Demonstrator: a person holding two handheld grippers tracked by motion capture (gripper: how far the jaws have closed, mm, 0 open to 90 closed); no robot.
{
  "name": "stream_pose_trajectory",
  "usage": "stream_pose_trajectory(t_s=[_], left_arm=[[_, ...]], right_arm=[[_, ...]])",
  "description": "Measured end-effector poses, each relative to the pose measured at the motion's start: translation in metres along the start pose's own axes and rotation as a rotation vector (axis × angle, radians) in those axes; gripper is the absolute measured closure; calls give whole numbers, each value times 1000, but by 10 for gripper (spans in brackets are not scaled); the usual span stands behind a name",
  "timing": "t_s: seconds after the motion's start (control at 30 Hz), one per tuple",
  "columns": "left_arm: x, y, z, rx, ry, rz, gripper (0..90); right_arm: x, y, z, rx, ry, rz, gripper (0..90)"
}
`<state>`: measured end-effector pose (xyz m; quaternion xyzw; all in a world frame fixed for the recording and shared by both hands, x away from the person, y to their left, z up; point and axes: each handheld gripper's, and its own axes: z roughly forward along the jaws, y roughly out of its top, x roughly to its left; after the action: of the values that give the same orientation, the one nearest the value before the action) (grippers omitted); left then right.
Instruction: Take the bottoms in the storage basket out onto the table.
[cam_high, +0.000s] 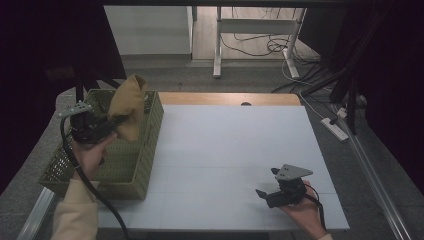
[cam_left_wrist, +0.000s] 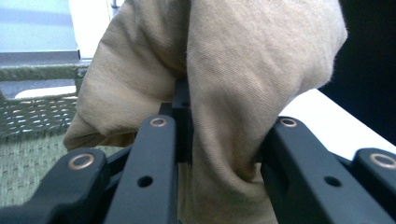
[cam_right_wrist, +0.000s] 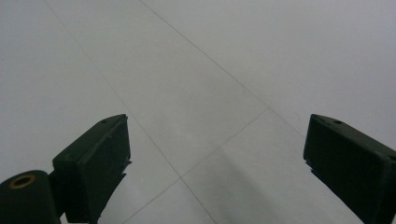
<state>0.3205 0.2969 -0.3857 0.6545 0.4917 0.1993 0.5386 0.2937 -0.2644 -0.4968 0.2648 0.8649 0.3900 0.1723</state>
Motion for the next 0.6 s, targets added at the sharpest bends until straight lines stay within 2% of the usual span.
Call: stream_pose_trajectory(t_s=[0.6], left_arm=[[-16, 4, -1, -32, -63, 11, 722]], right_arm=[[0, -1, 1, 6, 3, 2, 75]])
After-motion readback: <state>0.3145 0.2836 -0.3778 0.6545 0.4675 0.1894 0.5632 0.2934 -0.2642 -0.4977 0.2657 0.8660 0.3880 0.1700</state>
